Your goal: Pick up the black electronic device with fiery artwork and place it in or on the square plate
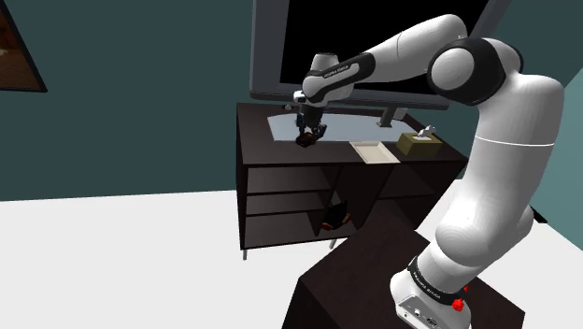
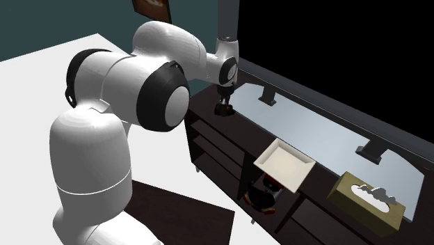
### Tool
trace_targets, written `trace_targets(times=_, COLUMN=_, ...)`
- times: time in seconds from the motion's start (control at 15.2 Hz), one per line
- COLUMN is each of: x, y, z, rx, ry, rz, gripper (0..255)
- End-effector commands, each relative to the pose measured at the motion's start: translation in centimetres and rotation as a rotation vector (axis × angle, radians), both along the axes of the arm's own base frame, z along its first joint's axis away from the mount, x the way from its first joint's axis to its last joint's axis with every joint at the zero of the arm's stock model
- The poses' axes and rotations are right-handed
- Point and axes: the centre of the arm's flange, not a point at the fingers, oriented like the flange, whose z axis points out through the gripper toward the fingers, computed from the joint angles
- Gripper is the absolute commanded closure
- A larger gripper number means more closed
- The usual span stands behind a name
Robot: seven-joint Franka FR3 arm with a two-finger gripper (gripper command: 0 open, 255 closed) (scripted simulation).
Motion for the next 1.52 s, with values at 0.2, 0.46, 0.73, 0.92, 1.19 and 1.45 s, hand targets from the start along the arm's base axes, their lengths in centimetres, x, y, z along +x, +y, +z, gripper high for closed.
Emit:
trace_targets(times=0.2, x=-0.1, y=0.0, z=2.6, rx=0.000, ry=0.000, rz=0.000, gripper=255)
trace_targets(times=0.46, x=-0.7, y=-1.2, z=3.8, rx=0.000, ry=0.000, rz=0.000, gripper=255)
trace_targets(times=0.73, x=-3.3, y=-5.7, z=4.0, rx=0.000, ry=0.000, rz=0.000, gripper=255)
trace_targets(times=0.92, x=-5.3, y=-9.2, z=4.1, rx=0.000, ry=0.000, rz=0.000, gripper=255)
trace_targets(times=1.19, x=-7.9, y=-13.8, z=4.3, rx=0.000, ry=0.000, rz=0.000, gripper=255)
trace_targets(times=1.45, x=-10.5, y=-18.3, z=4.6, rx=0.000, ry=0.000, rz=0.000, gripper=255)
